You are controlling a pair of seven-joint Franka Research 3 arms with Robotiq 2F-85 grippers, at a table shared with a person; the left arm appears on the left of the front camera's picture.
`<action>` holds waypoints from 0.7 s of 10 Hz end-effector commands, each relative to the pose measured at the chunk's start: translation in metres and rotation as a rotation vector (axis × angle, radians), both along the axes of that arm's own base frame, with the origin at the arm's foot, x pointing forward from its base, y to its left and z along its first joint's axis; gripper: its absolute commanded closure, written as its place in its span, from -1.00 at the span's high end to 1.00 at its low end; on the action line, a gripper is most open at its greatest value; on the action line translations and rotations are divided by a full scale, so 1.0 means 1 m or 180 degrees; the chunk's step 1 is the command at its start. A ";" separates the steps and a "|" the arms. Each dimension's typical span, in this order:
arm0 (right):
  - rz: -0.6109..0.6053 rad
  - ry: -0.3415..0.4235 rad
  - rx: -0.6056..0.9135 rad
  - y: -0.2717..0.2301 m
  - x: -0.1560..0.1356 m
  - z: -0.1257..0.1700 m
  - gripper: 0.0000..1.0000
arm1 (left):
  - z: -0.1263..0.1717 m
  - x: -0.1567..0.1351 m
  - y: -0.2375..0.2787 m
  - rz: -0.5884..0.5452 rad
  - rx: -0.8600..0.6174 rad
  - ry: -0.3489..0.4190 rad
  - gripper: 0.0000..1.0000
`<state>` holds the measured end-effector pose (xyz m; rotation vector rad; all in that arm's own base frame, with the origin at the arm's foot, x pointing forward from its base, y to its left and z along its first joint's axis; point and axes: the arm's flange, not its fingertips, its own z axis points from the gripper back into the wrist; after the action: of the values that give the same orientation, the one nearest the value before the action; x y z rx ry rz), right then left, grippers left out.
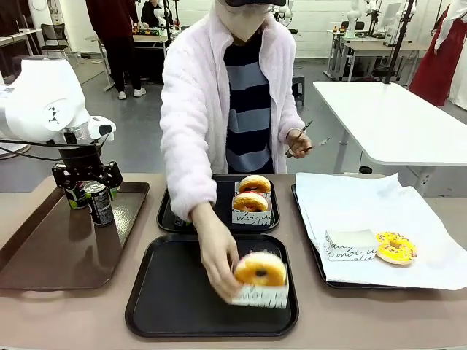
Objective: Set up donuts and drinks on trays.
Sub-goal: Pick up one Pepsi coke from the Handle tray and place it on the Flat Tray without a Pepsi coke.
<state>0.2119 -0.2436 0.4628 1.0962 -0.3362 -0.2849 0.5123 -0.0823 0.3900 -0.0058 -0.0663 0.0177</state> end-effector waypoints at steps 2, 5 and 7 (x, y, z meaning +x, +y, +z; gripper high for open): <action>-0.0005 -0.0080 0.0047 0.000 0.001 0.000 1.00 | 0.000 -0.004 0.002 -0.0080 -0.0094 -0.0059 0.27; -0.0005 -0.0080 0.0047 0.000 0.001 0.000 1.00 | 0.003 -0.006 0.003 -0.0057 -0.0105 -0.0049 -0.20; -0.0005 -0.0080 0.0047 0.000 0.001 0.000 1.00 | 0.023 -0.014 0.006 -0.0028 -0.0102 -0.0107 -0.55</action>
<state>0.2119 -0.2436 0.4628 1.0962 -0.3363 -0.2847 0.5098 -0.0814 0.3984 -0.0185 -0.0782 0.0130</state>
